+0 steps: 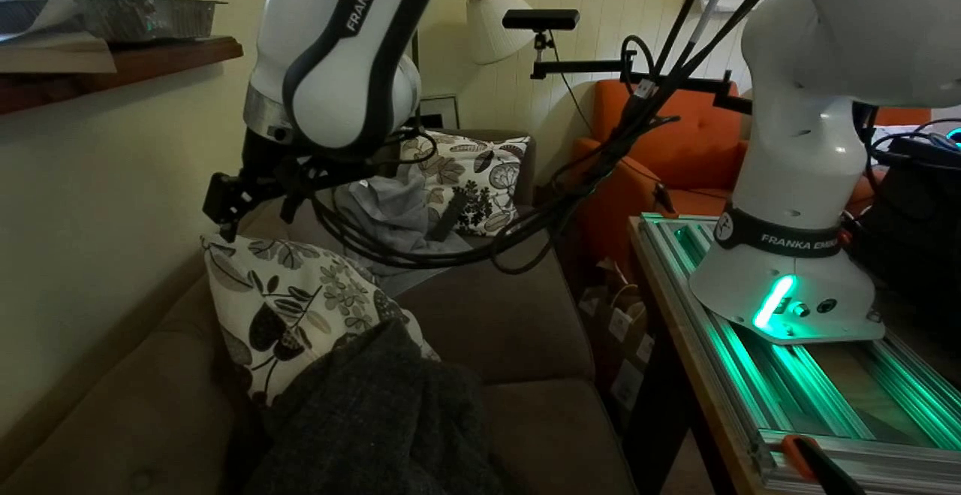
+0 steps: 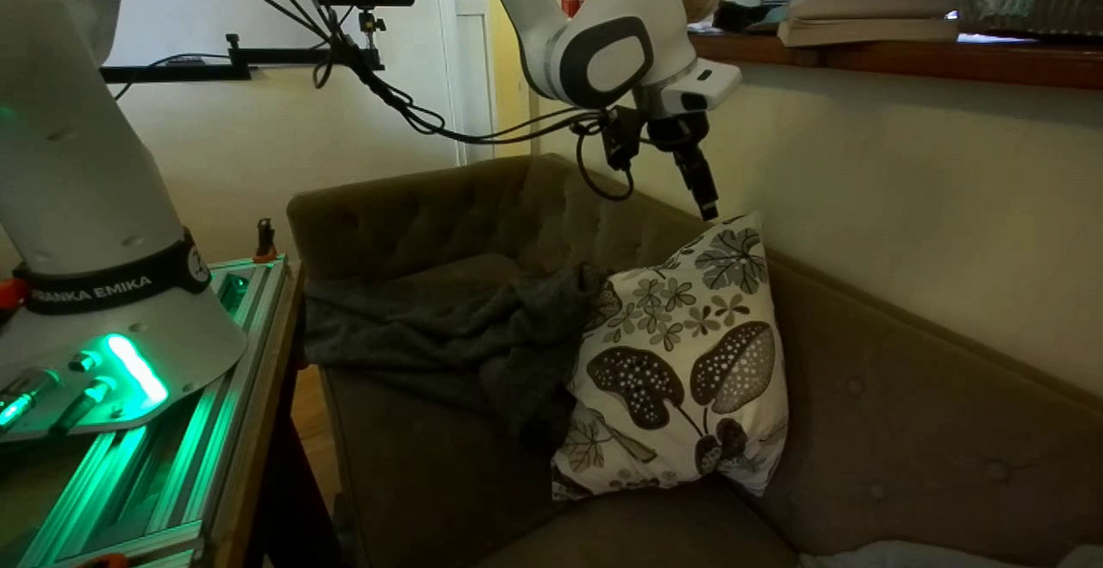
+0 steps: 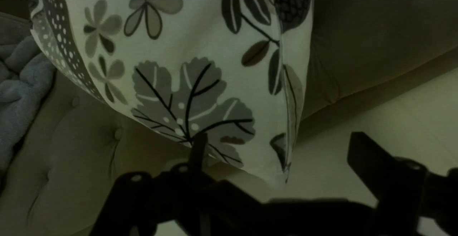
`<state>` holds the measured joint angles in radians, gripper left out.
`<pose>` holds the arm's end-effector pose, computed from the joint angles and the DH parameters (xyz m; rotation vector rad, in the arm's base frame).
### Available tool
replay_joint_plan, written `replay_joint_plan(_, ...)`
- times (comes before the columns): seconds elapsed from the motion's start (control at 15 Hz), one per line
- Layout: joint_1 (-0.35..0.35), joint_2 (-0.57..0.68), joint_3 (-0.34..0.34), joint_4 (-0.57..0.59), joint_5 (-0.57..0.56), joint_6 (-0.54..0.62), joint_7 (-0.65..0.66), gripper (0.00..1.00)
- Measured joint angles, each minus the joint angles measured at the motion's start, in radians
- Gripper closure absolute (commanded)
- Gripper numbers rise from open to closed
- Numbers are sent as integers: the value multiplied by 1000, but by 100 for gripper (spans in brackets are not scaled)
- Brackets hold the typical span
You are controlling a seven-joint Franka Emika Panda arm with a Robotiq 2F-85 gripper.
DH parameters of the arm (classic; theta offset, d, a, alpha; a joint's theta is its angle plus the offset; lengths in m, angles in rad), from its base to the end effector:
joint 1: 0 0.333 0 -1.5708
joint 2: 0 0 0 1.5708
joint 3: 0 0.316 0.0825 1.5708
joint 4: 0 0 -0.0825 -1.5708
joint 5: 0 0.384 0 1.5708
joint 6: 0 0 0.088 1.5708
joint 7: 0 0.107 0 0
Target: Move the flowery pillow on the left to the right
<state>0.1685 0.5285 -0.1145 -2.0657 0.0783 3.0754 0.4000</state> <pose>0.6279 0.0313 0.2274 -2.9159 0.5806 -0.7279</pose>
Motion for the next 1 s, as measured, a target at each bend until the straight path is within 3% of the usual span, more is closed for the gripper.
replay_joint_plan(0.27, 41, 63, -43, 14, 0, 13, 0, 0)
replay_joint_plan(0.53, 111, 167, -89, 98, 1, 28, 3, 0)
replay_joint_plan(0.6, 127, 193, -100, 129, 1, 29, 3, 8)
replay_joint_plan(0.67, 141, 220, -114, 163, 1, 29, 3, 27)
replay_joint_plan(1.0, 163, 316, -170, 264, 17, 26, 6, 63)
